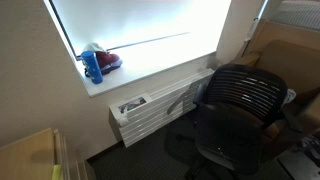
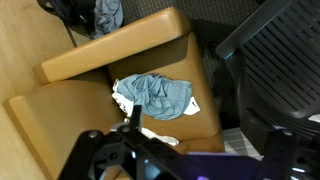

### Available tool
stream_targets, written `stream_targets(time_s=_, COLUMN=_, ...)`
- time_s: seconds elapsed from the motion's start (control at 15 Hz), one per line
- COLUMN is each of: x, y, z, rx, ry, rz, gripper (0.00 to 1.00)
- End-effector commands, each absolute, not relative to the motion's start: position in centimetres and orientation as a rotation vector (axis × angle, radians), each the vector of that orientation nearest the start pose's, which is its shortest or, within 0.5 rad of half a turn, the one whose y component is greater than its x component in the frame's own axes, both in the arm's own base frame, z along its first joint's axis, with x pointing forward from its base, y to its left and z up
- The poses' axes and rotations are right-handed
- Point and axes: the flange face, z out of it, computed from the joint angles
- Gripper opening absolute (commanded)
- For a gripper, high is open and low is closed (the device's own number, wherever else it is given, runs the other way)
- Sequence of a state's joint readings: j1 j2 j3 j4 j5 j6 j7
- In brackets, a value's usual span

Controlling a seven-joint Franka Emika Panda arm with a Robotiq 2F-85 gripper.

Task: Rotate the black chair

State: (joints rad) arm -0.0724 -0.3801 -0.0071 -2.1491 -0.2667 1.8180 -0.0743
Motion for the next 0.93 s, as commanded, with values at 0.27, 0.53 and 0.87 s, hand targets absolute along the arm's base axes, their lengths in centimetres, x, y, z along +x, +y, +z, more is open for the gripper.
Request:
stream_targets(time_s=0.27, x=47.0, y=-3.3, z=52.3, rx=-3.354, ry=0.006, rz=0.049, gripper=1.0)
stream_targets(time_s=0.53, x=50.6, y=5.7, z=46.9, rx=-3.212, ry=0.015, rz=-0.1, gripper=1.0)
stream_targets(time_s=0.87, x=52.4, y=13.4, z=44.0, rx=-3.208, ry=0.042, rz=-0.222, gripper=1.0)
